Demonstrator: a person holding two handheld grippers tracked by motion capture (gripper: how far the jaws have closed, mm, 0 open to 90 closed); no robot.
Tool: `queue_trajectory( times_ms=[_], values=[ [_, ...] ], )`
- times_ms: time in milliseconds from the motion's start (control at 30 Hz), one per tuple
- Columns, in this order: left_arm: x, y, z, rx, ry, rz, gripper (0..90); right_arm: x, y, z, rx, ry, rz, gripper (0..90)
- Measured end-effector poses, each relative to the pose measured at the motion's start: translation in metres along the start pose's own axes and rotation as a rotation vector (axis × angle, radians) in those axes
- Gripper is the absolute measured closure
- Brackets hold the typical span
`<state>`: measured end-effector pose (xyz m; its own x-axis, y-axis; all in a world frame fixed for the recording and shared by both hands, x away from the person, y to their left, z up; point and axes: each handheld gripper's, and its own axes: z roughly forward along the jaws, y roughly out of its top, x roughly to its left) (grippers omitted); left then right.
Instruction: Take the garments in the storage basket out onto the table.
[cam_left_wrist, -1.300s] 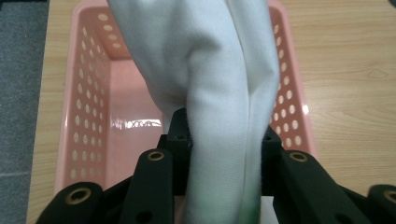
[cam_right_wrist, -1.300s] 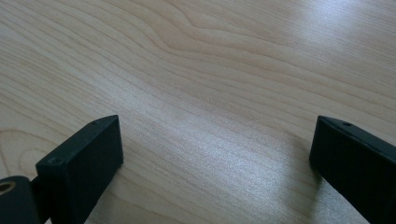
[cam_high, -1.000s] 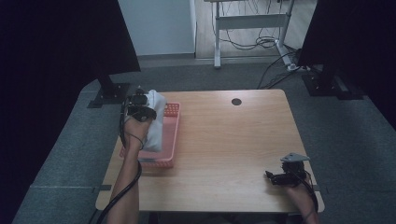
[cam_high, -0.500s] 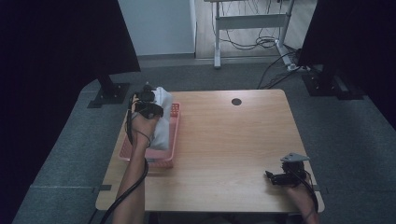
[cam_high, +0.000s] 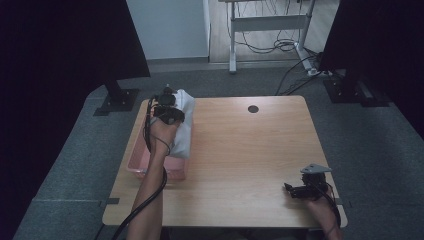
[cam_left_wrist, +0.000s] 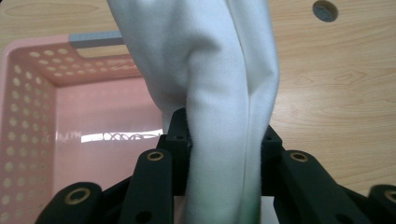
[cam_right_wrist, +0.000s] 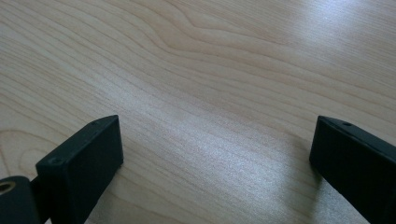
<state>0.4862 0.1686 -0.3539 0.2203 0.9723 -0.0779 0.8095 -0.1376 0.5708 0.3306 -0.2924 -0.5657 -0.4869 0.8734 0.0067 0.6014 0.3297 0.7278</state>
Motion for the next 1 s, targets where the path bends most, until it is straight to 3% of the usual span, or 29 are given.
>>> queue_trajectory(
  times_ms=[1000],
  values=[
    [-0.053, 0.01, 0.016, -0.007, -0.061, 0.039, 67.0, 0.0, 0.0, 0.0, 0.0, 0.001, 0.0, 2.2]
  ],
)
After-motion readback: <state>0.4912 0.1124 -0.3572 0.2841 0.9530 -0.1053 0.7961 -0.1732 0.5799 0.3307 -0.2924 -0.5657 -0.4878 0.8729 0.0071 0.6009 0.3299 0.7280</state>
